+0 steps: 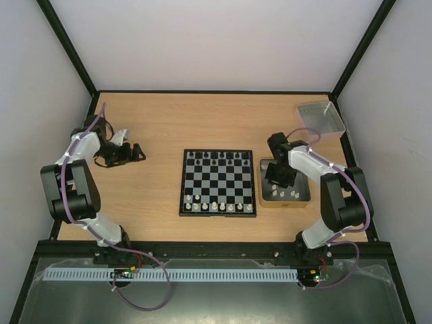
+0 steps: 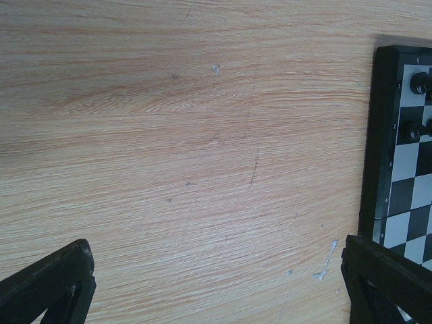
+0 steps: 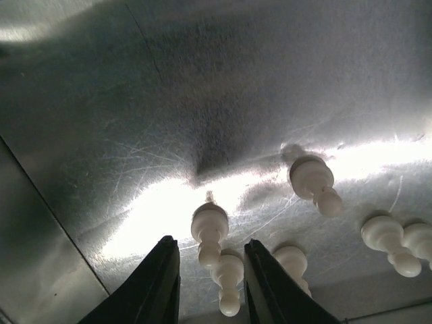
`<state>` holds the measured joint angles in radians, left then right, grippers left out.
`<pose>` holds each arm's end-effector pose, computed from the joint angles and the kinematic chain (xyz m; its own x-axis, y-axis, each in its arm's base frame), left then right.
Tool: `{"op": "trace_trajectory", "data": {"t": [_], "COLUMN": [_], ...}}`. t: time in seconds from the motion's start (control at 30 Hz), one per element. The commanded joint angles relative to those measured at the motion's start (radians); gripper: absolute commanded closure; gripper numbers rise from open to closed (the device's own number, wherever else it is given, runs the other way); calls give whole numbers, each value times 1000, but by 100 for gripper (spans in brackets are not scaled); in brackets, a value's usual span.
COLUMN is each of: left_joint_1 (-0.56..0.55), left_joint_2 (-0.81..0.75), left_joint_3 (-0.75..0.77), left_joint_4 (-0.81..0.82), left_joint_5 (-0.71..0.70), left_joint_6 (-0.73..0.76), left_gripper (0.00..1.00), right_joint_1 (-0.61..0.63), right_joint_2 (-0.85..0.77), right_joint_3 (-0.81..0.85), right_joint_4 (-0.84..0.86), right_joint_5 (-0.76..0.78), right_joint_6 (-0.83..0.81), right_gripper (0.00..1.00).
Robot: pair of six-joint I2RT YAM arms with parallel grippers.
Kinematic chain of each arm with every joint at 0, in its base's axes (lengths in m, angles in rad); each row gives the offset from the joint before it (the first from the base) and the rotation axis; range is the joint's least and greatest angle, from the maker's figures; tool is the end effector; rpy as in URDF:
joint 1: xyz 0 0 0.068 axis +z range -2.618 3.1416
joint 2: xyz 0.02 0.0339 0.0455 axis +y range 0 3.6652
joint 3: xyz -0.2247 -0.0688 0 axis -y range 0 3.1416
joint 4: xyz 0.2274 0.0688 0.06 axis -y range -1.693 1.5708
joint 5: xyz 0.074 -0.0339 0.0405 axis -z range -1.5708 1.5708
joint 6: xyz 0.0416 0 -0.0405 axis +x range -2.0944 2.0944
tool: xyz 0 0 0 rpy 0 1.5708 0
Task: Set up the chess pieces on the board
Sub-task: Pick up the chess piece from the storage box.
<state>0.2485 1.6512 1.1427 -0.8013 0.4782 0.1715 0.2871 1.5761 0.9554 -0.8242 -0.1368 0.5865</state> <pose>0.2902 0.0539 0.1720 -0.9403 -0.0823 -0.3301 0.0581 0.9173 -0.3940 0.2435 0.0778 0.1404 -0.9568 0.2892 -0.0297 0.2793 0.9428 0.1822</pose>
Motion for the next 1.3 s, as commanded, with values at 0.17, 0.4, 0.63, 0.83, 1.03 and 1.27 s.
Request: {"op": "trace_trajectory", "data": {"t": [0.17, 0.4, 0.63, 0.83, 1.03, 1.27], "left_joint_1": [-3, -3, -2, -3, -4, -5], "left_joint_2": [4, 7, 7, 5, 4, 2], "left_joint_3": [-3, -3, -1, -1, 0, 1], "left_joint_4": [-6, -6, -5, -6, -9, -6], "left_joint_5": [1, 1, 2, 2, 4, 9], "left_joint_6": [-7, -7, -7, -7, -7, -7], "left_gripper": [1, 1, 1, 1, 1, 1], "right_joint_1": [-2, -5, -4, -5, -4, 74], "right_joint_2": [-2, 16, 36, 36, 7, -62], "right_joint_3": [-34, -27, -20, -30, 0, 178], "right_joint_4": [26, 29, 33, 36, -6, -174], "right_joint_5": [0, 5, 0, 2, 13, 92], "right_joint_6": [-10, -11, -15, -15, -14, 3], "right_gripper": [81, 85, 87, 92, 97, 97]}}
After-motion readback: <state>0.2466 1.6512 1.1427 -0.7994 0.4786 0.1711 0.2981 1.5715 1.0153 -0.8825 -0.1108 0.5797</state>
